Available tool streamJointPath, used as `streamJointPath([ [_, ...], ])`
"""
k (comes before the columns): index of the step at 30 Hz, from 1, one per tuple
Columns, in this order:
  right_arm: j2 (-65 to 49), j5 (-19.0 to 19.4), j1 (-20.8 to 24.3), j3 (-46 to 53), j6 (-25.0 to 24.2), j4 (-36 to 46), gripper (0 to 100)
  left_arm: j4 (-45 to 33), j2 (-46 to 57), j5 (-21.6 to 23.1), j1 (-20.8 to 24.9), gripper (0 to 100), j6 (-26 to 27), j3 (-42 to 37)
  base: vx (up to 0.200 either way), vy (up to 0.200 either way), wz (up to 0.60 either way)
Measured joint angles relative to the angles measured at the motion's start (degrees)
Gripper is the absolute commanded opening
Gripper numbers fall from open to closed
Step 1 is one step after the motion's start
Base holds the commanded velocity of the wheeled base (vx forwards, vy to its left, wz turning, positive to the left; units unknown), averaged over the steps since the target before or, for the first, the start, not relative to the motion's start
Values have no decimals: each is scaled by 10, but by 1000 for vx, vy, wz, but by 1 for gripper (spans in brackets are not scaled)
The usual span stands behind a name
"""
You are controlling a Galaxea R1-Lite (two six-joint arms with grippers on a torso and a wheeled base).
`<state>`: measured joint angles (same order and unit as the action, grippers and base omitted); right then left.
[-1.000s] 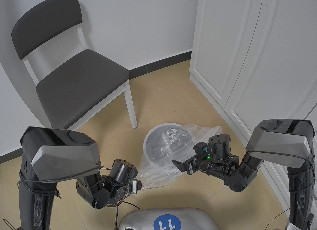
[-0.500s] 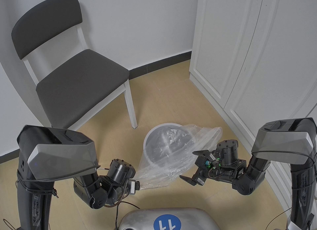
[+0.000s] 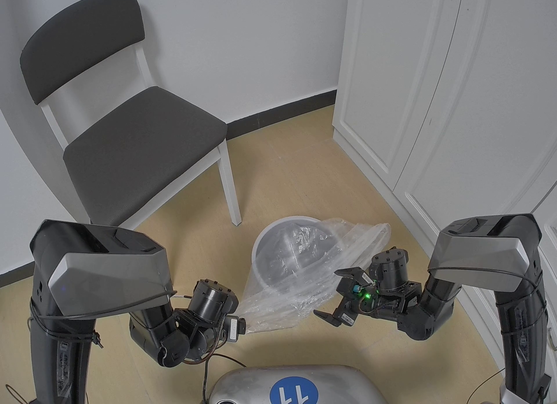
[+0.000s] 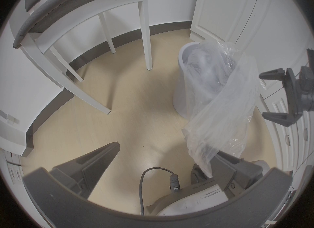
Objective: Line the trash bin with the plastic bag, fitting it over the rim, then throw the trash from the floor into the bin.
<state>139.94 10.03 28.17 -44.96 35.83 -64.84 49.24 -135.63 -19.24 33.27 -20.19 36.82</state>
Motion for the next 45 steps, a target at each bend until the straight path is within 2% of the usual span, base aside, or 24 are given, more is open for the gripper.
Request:
streamJointPath([
  [10, 42, -12, -1, -79, -14, 5, 100, 0, 0, -2, 1, 100, 0, -1, 0, 0, 0],
  [11, 44, -12, -1, -83, -14, 5, 0, 0, 0, -2, 1, 100, 0, -1, 0, 0, 0],
  [21, 34, -11, 2, -79, -29, -1, 0, 0, -1, -2, 2, 100, 0, -1, 0, 0, 0],
  [33, -36, -13, 7, -34, -31, 0, 0, 0, 19, -2, 0, 100, 2, -10, 0, 0, 0],
  [40, -49, -47, 11, -81, -33, 5, 0, 2, 39, -2, -2, 100, 0, -12, 0, 0, 0],
  [45, -47, -58, 11, -119, -52, 25, 0, 37, 43, -2, -7, 100, -2, -6, 0, 0, 0],
])
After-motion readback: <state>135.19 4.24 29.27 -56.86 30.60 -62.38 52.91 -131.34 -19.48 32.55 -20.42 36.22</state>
